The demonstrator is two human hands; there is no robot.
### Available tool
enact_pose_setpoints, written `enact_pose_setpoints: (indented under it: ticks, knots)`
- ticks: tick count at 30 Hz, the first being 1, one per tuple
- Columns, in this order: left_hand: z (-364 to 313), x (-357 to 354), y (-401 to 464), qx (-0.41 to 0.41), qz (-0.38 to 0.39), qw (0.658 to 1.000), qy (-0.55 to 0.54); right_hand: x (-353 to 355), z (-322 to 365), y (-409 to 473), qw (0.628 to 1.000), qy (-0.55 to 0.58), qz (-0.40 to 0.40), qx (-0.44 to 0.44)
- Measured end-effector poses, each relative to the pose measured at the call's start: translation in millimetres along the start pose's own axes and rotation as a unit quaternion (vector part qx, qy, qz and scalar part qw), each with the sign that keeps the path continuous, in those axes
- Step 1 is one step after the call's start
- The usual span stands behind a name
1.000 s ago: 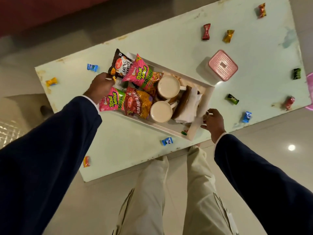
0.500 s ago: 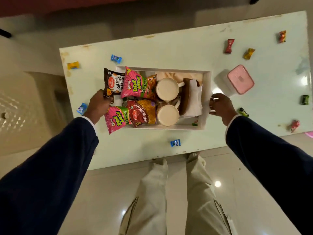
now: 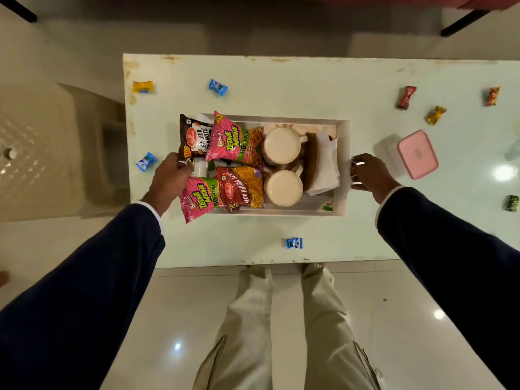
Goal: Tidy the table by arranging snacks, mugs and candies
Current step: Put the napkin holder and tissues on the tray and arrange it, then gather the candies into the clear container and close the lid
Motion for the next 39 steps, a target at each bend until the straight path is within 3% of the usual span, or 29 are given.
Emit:
enact_pose_setpoints:
  ticks: [3, 6, 8, 14, 18, 21, 23, 26, 33, 35, 37, 39]
  knots:
    - [-9, 10, -16, -0.039, -0.073, 0.995, -0.047, -1, -3, -2, 1.000, -0.012, -0.001, 0.005]
    - [-26, 26, -56, -0.119, -0.232, 0.965, -0.013, 8, 9, -2, 0.987, -0.137, -0.012, 0.081]
    - [-39, 20, -81, -0.188, -0.260, 0.947, 0.005, 15, 21, -11, 0.976, -0.178, -0.014, 0.121]
    - [-93, -59, -138, -0.364, -0.091, 0.926, 0.043, 56, 42, -29, 0.941, -0.246, -0.008, 0.234]
    - [-142, -106, -174, -0.409, -0.057, 0.911, 0.016, 114, 49, -41, 0.878, -0.368, -0.092, 0.291]
    - [-177, -145, -201, -0.433, -0.046, 0.900, 0.026, 154, 36, -34, 0.844, -0.441, -0.134, 0.273]
    - [-197, -175, -219, -0.449, -0.041, 0.891, 0.055, 166, 17, -17, 0.841, -0.469, -0.097, 0.250]
    - [-219, -215, -245, -0.481, -0.025, 0.870, 0.104, 163, -8, 8, 0.866, -0.446, -0.034, 0.223]
    - [-236, -301, -259, -0.412, 0.120, 0.899, 0.088, 161, -11, 19, 0.896, -0.363, -0.039, 0.255]
    - [-237, -320, -256, -0.343, 0.143, 0.927, 0.045, 167, -18, 13, 0.940, -0.248, -0.020, 0.235]
    - [-236, -334, -254, -0.226, 0.177, 0.956, -0.052, 172, -26, -1, 0.980, -0.061, 0.020, 0.190]
    - [-233, -352, -259, -0.121, 0.249, 0.947, -0.161, 174, -30, -25, 0.982, 0.071, 0.066, 0.161]
Point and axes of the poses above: each hand's wrist, its own y-axis towards the middle knuckle, its own x-axis out of the back of the hand, z = x × y, the point moved 9 cm from there along y, towards the middle knuckle, and after that the axes turned 13 degrees about x, right-handed, at the moved point
